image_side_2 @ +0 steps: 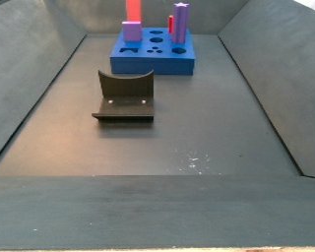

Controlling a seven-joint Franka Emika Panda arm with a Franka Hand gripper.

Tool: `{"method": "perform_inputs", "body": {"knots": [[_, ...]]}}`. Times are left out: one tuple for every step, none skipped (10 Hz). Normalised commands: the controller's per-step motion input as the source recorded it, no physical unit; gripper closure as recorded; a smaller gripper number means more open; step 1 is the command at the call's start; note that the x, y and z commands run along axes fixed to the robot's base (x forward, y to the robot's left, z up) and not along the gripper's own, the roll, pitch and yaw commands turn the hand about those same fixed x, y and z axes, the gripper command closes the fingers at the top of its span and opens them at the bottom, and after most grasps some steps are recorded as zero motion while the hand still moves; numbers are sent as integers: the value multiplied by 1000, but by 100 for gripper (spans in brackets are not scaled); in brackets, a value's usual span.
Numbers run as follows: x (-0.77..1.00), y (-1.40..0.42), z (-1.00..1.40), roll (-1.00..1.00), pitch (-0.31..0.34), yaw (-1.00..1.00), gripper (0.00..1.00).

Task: Pick up the hexagon object. Move up. Move to above the board. Insert the hexagon object.
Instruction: Move to above the board, then insert the hexagon object.

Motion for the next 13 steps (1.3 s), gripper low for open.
{"method": "perform_inputs", "body": {"knots": [[-156, -1000, 165, -6, 6, 7, 100], [-158, -1000, 168, -6, 7, 7, 100], [-158, -1000, 174, -6, 14, 7, 100], [-153, -1000, 182, 7, 19, 9, 100], [-140, -1000, 197, -4, 34, 11, 100], [-103, -793, 175, 3, 47, 6, 100], [-52, -506, 124, 0, 57, 10, 100], [-9, -245, 70, -5, 77, 7, 100], [0, 0, -37, 0, 0, 0, 100], [9, 194, -389, 0, 104, -246, 100], [149, 397, -603, -54, 203, -523, 100], [151, 297, -677, -86, 183, -583, 100], [149, 277, -717, -96, 154, -594, 100]]}}
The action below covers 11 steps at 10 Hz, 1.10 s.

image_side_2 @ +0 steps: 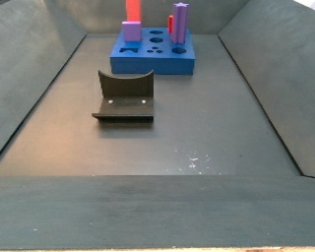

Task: Pick up the hexagon object. Move up. Move to above the board. Insert the hexagon object.
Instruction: Insert the hexagon object.

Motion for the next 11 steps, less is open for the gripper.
{"method": "perform_inputs", "body": {"knots": [[60, 283, -791, -136, 49, -491, 100], [0, 180, -891, -124, -66, -103, 100], [0, 134, -900, -87, -114, 0, 100], [0, 129, -849, -81, -159, 0, 100], [0, 77, -774, -54, -229, 157, 100], [0, 26, -706, 0, -253, 266, 100], [9, 0, -631, 57, -213, 237, 100], [9, 0, -660, 114, -174, 237, 100], [0, 6, -697, 119, -156, 220, 100], [0, 20, -620, 104, -91, 186, 100], [0, 14, -569, 63, -79, 103, 100]]}}
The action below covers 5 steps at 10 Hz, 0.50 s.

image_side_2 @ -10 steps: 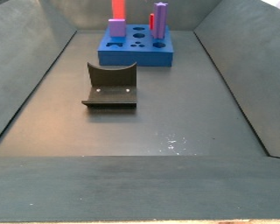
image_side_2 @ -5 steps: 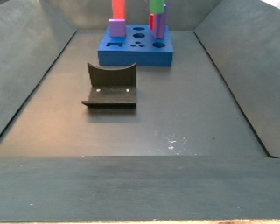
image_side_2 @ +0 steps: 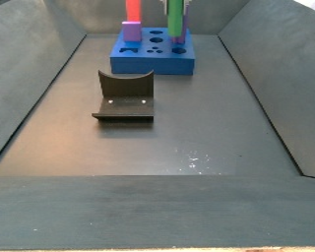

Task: Pick up the hexagon object. Move up. Move to above the board. Insert the hexagon object.
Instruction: Insert the hexagon object.

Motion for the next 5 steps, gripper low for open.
{"method": "perform_inputs", "body": {"knots": [[-80, 0, -583, 33, -110, 74, 100], [-77, 17, -431, 0, -103, 46, 100], [-23, 129, 0, 0, 0, 0, 100], [-11, 149, 77, 6, 0, 0, 100], [-14, 126, 37, 67, 0, 46, 100]]}}
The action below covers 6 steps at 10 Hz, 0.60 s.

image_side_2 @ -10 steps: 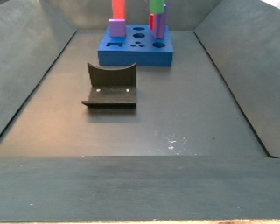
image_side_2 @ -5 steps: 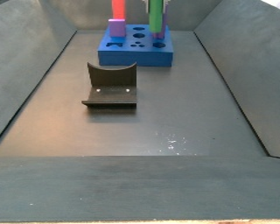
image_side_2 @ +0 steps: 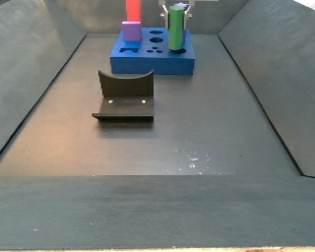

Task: Pick up the hexagon object. Move up. Move to above the board. Insert the hexagon object.
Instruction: Insert the hexagon object.

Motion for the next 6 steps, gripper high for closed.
{"method": "perform_inputs", "body": {"knots": [[0, 43, 0, 126, -10, 129, 100], [-14, 0, -180, 203, -3, 134, 100], [-63, 0, -209, 129, -36, 89, 100], [-143, -17, -243, 121, -90, 97, 100], [-149, -17, -243, 127, -100, 106, 100], [-140, -34, -194, 130, -87, 114, 100]]}}
